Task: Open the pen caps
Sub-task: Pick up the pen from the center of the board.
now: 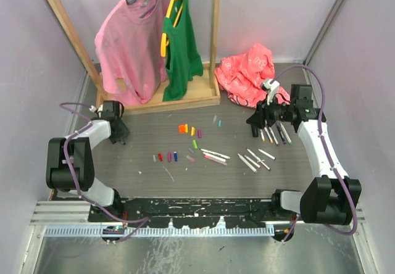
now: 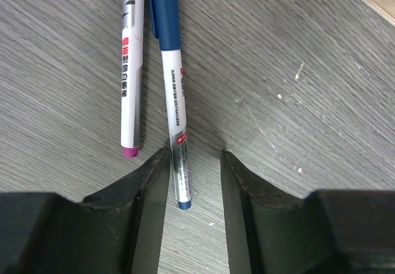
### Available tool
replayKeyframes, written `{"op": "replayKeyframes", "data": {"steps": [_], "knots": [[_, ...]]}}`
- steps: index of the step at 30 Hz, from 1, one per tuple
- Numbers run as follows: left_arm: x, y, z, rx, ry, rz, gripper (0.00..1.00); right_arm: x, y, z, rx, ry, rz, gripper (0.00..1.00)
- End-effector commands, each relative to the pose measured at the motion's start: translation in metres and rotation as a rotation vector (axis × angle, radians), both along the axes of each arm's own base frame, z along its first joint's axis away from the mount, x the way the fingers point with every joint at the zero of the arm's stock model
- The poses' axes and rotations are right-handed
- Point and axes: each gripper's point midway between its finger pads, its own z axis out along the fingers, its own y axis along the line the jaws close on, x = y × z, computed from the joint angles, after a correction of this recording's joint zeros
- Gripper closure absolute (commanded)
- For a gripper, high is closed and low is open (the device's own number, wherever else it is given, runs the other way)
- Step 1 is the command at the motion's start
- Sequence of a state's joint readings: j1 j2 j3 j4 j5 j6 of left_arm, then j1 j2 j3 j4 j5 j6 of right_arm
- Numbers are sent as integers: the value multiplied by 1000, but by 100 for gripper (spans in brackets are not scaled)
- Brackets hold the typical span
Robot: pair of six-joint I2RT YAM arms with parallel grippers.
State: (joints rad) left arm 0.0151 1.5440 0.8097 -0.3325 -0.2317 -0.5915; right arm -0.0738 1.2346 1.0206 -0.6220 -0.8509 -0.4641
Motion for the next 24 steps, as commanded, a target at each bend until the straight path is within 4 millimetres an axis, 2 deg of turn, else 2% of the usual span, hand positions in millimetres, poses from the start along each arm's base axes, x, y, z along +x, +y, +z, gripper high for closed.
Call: {"op": "replayKeyframes", "data": {"steps": [1, 10, 17, 21, 24], "knots": [[8, 6, 8, 3, -6, 37, 61, -3, 3, 12, 5, -48, 21, 52], [8, 11, -5, 19, 108, 61, 68, -3, 3, 12, 4, -49, 20, 52], [7, 10, -5, 15, 105, 58, 71, -3, 3, 12, 5, -49, 21, 52], [8, 9, -5, 8, 100, 51, 80, -4, 3, 12, 4, -50, 21, 52], [9, 4, -2, -14, 86, 33, 91, -4, 4, 12, 5, -50, 22, 52]]}}
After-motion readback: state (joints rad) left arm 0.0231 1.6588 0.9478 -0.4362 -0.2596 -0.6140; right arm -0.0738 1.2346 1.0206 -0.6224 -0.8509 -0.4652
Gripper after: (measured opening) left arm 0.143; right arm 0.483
